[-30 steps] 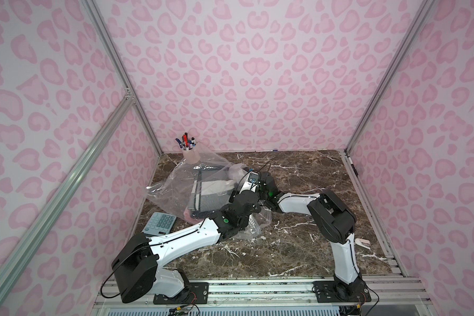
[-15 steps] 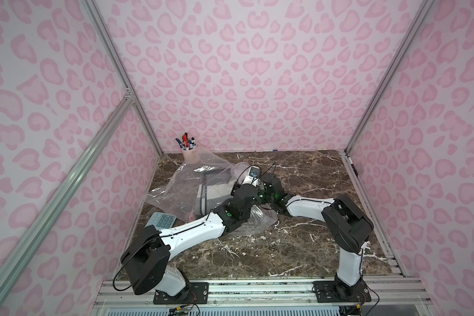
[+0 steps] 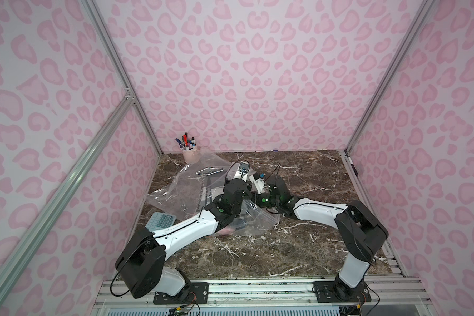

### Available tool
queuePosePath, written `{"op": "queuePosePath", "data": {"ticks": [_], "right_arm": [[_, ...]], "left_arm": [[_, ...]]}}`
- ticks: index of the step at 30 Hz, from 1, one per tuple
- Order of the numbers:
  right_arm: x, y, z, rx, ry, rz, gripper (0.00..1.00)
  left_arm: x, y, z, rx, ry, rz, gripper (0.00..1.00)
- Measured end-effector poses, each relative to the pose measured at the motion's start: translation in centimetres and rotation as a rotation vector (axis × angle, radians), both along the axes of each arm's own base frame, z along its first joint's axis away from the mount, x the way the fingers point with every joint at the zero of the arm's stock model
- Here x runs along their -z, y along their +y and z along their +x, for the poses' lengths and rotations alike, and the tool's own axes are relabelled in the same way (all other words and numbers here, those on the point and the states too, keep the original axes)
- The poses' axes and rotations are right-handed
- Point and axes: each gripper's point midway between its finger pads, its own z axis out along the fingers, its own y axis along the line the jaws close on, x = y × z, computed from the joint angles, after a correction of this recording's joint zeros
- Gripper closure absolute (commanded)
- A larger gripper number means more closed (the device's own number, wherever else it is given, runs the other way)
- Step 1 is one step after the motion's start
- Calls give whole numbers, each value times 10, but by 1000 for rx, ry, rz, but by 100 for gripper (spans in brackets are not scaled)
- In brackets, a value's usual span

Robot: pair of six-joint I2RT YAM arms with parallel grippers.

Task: Take the blanket out of the vacuum bag
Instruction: Take out the blanket from the vacuum bag.

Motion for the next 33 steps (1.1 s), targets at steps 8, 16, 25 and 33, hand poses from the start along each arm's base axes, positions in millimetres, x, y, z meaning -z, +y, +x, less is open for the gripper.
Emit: {"op": "queuePosePath", "data": {"ticks": [8,16,25,33], "right_arm": [[-34,-15,3,30,-57,-6,100],[-62,-28,-7,40,-70,-14,100],[-110,-48,-5,75,-112,3,100],[-154,-70,13,107,-128,93,100]], "left_arm": [[7,7,13,-13,9,9,96],[19,13,26,-27,22,23,96],[25,16,31,-35,26,26,96],[35,17,31,-39,46,23,96]]}}
